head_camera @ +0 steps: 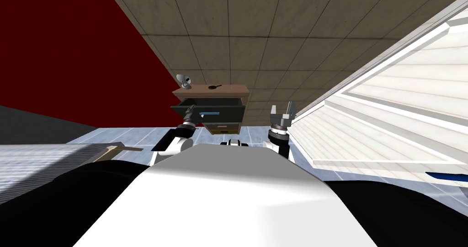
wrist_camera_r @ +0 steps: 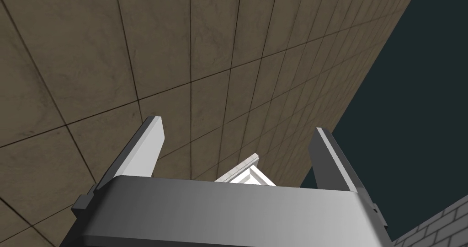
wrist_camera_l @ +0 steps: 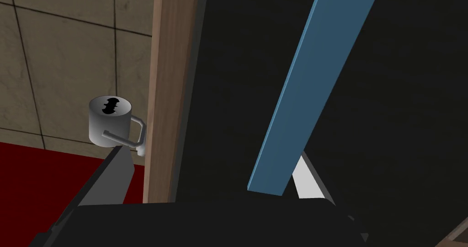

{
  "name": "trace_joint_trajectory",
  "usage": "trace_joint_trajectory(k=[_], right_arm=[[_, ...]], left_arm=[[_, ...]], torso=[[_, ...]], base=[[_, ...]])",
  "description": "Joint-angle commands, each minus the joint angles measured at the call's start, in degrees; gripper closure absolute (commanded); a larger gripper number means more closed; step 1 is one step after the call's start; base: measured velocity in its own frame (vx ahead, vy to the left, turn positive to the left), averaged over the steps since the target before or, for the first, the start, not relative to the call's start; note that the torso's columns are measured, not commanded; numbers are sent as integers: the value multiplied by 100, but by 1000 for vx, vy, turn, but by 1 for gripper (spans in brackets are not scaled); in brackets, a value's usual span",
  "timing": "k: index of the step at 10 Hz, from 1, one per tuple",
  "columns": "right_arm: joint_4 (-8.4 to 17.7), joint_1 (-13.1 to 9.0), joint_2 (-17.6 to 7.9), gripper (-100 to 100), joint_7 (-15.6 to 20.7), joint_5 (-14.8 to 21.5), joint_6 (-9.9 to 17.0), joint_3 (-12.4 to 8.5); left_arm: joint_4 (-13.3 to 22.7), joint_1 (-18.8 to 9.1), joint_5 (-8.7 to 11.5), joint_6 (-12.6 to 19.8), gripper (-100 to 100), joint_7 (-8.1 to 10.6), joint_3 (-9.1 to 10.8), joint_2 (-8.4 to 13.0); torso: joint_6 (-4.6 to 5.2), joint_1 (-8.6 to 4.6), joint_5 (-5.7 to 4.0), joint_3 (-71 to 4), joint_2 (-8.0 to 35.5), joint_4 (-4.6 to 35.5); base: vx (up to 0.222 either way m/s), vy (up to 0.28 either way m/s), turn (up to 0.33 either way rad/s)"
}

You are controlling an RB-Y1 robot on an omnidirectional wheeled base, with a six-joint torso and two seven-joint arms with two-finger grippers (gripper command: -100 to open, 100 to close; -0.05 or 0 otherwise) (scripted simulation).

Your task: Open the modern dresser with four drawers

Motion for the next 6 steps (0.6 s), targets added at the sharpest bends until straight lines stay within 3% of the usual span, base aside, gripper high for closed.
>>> trace_joint_trajectory(k=[1, 6], right_arm=[[0, 0, 0, 0, 0, 0, 0, 0], [0, 0, 0, 0, 0, 0, 0, 0]], left_arm=[[0, -3, 2, 44, 0, 6, 10, 2], [37, 22, -1, 74, 0, 3, 6, 2]], torso=[[6, 0, 8, 2, -4, -12], [7, 12, 22, -17, -39, -36]], base=[[0, 0, 0], [0, 0, 0]])
